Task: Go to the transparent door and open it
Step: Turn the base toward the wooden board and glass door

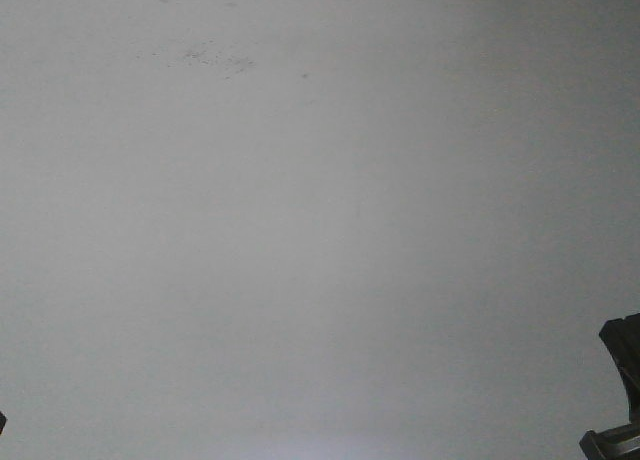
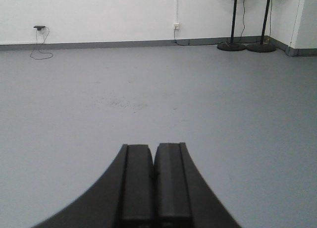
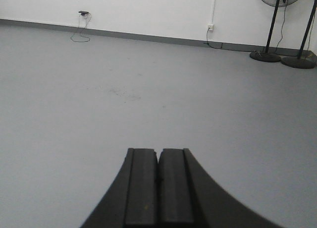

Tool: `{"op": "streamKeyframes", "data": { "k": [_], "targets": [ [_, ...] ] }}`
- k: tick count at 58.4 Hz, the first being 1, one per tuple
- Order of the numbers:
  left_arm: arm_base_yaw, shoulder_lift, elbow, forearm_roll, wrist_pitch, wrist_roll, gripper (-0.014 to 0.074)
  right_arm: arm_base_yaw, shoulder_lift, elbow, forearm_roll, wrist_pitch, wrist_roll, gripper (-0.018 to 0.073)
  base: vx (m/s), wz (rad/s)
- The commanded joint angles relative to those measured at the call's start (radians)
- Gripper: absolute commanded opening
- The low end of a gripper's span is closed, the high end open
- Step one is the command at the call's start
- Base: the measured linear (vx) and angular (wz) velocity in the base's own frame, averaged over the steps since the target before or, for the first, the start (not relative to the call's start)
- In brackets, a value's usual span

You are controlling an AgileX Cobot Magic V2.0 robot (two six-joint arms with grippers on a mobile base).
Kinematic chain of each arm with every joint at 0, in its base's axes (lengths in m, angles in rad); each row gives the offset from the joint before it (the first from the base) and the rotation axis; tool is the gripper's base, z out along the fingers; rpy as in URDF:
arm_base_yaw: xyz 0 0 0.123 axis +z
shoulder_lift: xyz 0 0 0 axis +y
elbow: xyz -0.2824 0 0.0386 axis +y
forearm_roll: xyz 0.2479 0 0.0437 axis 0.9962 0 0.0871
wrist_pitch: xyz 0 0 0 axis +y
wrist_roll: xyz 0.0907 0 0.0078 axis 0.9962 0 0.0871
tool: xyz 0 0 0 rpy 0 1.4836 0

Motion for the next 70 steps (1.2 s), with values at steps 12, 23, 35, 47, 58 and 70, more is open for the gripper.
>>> {"op": "streamKeyframes", "data": {
  "k": [12, 23, 35, 47, 58, 70],
  "targets": [
    [-0.005, -0.013, 0.015, -0.005, -0.078, -0.001, -0.0006, -0.004, -0.016, 0.005, -0.004, -0.079, -0.001, -0.0009, 0.02, 0.00],
    [-0.005, -0.013, 0.015, -0.005, -0.078, -0.001, -0.0006, -0.004, -0.016, 0.005, -0.004, -0.079, -0.001, -0.0009, 0.04, 0.05],
    [-0.005, -0.013, 0.015, -0.005, -0.078, -0.001, -0.0006, -0.004, -0.016, 0.005, -0.004, -0.079, -0.001, -0.0009, 0.07, 0.08],
    [-0.005, -0.013, 0.015, -0.005, -0.078, -0.001, -0.0006, -0.004, -0.016, 0.005, -0.004, -0.079, -0.001, -0.0009, 0.09, 0.09],
    [-0.005, -0.013, 0.015, -0.005, -0.078, -0.001, -0.0006, -0.004, -0.016, 0.005, -0.004, -0.079, -0.001, -0.0009, 0.08, 0.16],
    [-0.005, -0.013, 0.015, -0.005, -0.078, -0.001, -0.0006, -0.004, -0.016, 0.005, -0.004, -0.079, -0.001, -0.0009, 0.05, 0.22]
  ]
}}
